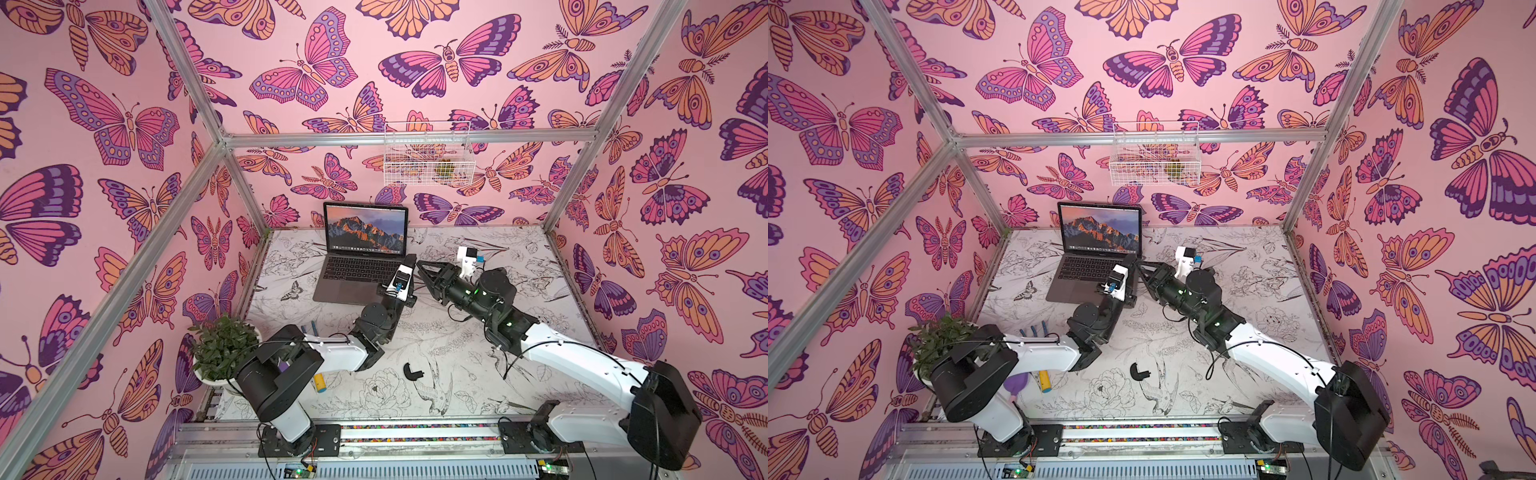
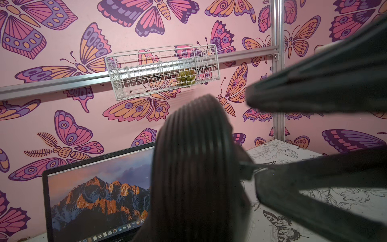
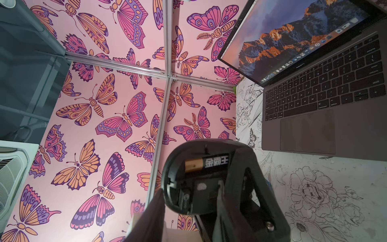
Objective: Insert the wireless mouse receiver into the laptop
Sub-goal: Take out the USB plug from the mouse.
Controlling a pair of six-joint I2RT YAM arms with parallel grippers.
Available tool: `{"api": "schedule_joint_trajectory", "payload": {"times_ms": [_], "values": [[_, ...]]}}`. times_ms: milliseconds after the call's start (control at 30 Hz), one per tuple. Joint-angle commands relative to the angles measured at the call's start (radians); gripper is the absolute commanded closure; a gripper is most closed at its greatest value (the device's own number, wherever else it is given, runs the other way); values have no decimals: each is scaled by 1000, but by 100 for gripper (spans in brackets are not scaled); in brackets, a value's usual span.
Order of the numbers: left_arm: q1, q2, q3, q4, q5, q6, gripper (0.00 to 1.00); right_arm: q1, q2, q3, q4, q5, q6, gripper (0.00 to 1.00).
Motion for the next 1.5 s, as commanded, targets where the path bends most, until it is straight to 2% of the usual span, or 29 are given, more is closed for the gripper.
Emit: {"api": "schedule_joint_trajectory", "payload": {"times_ms": [0, 100, 167, 233, 267, 300, 333, 400, 467, 533, 600, 667, 733, 833, 967, 1033, 1467], "values": [[-16, -28, 6, 5, 25, 6, 100, 5, 13, 3, 61, -9, 25, 62], [-19, -19, 15, 12, 26, 20, 100, 6, 19, 4, 69, -19, 31, 63], [-11, -13, 7, 57, -28, 22, 100, 5, 21, 4, 71, -23, 34, 63], [-5, -11, 0, 61, 16, 19, 100, 6, 22, 4, 73, -29, 35, 62], [-7, -15, -1, 63, 1, 15, 100, 6, 22, 4, 72, -27, 34, 62], [3, -21, -11, 89, -50, -18, 100, 6, 22, 2, 74, -25, 36, 62], [17, -31, -22, 87, -33, -53, 100, 5, 22, 0, 74, -24, 38, 62], [-4, -29, -8, 42, 19, 14, 100, 7, 20, -2, 74, -23, 36, 62], [-11, -23, -5, 52, -27, 19, 100, 6, 20, -7, 75, -19, 36, 62], [-13, -21, -5, 40, 8, 53, 100, 8, 22, -7, 84, -24, 41, 62], [4, -28, -10, 51, -34, 61, 100, 7, 21, -10, 91, -24, 46, 62], [25, -42, -18, 3, 18, 66, 100, 6, 13, -14, 87, -22, 40, 61], [10, -60, 12, -137, 41, 116, 100, 7, 2, -20, 69, -7, 33, 61], [27, -67, -9, -68, 8, 37, 100, 6, -1, -25, 61, 1, 34, 60], [16, -59, -1, -51, -12, 45, 100, 7, 12, -24, 70, -5, 47, 60], [14, -59, 0, -56, 22, 42, 100, 8, 23, -18, 74, -20, 52, 61], [2, -45, 3, -65, 40, 55, 100, 12, 71, 2, 154, -51, 82, 74]]}}
